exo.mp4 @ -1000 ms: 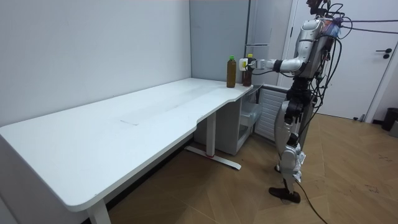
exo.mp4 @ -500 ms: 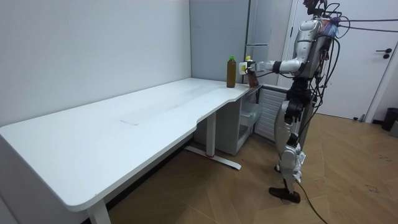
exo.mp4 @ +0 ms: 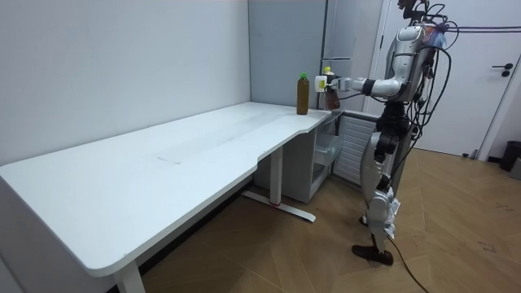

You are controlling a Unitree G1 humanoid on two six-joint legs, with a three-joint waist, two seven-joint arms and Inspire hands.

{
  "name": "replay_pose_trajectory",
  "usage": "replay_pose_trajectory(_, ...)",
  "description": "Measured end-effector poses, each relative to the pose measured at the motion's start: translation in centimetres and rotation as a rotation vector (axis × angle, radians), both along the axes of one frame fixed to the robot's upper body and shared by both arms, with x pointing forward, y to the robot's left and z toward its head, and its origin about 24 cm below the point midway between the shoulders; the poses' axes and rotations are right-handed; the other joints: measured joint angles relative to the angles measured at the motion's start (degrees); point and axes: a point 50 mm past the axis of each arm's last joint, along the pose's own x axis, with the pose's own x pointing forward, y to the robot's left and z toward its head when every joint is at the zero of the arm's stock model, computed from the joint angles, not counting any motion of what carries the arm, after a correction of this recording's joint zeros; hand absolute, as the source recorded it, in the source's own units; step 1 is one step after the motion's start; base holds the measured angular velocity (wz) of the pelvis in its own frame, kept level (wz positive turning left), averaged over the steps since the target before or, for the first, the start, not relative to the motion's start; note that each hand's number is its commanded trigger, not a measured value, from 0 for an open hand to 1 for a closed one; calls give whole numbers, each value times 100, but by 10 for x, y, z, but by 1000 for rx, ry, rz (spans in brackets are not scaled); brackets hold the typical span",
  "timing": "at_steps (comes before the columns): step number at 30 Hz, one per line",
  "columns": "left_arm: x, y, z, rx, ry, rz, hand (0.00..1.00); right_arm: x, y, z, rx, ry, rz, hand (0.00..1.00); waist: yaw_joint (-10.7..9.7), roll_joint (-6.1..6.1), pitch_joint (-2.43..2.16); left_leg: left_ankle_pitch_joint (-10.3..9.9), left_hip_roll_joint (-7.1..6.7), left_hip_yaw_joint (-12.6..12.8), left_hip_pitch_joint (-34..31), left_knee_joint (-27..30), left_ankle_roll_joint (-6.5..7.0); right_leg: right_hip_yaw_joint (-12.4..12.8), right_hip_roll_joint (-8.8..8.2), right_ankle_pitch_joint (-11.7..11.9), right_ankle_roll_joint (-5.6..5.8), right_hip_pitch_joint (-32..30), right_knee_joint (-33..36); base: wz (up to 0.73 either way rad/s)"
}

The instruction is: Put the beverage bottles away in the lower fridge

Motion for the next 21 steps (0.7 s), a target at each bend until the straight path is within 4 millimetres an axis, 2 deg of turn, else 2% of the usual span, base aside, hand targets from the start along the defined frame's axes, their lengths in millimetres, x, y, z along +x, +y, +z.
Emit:
replay_pose_trajectory(5, 0, -4, 1, -18, -6, 6, 100, 18, 6, 3, -25, -64, 97, 0, 292, -69, -15, 9, 14, -18, 1, 10, 13, -46, 9, 9, -15, 7, -2, 5)
replay_pose_trajectory(10, 0, -4, 3, -23, -30, 16, 100, 33, 16, 6, 2, -123, 165, 0, 545, -195, -34, 10, 14, -67, -82, 62, 14, -127, 3, 9, -16, 5, -17, 9)
replay_pose_trajectory(14, 0, -4, 4, -28, -44, 19, 100, 56, 18, 16, 29, -218, 204, 0, 583, -199, -29, 9, 11, -175, -115, 113, 14, -224, -4, 12, -21, 26, 0, 10)
replay_pose_trajectory(16, -4, 0, 2, -51, -41, 27, 100, 79, 32, 28, 134, -372, 145, 0, 582, -193, -29, 9, 27, -184, -61, 136, 14, -236, 12, 14, -24, 98, 2, 4)
replay_pose_trajectory(17, -4, 0, 2, -51, -40, 27, 100, 85, 38, 31, 167, -405, 135, 0, 582, -193, -29, 9, 30, -192, -46, 139, 14, -244, 16, 14, -24, 119, -2, 5)
replay_pose_trajectory(19, -6, 1, 0, -50, -33, 24, 100, 102, 64, 42, 319, -501, 114, 0, 578, -192, -16, 9, 34, -203, 2, 138, 13, -249, 20, 13, -24, 174, -11, 4)
replay_pose_trajectory(21, -7, 2, -1, -41, -34, 12, 100, 109, 80, 48, 420, -541, 113, 0, 586, -189, -12, 9, 22, -206, 0, 138, 12, -254, 9, 11, -23, 190, -20, 6)
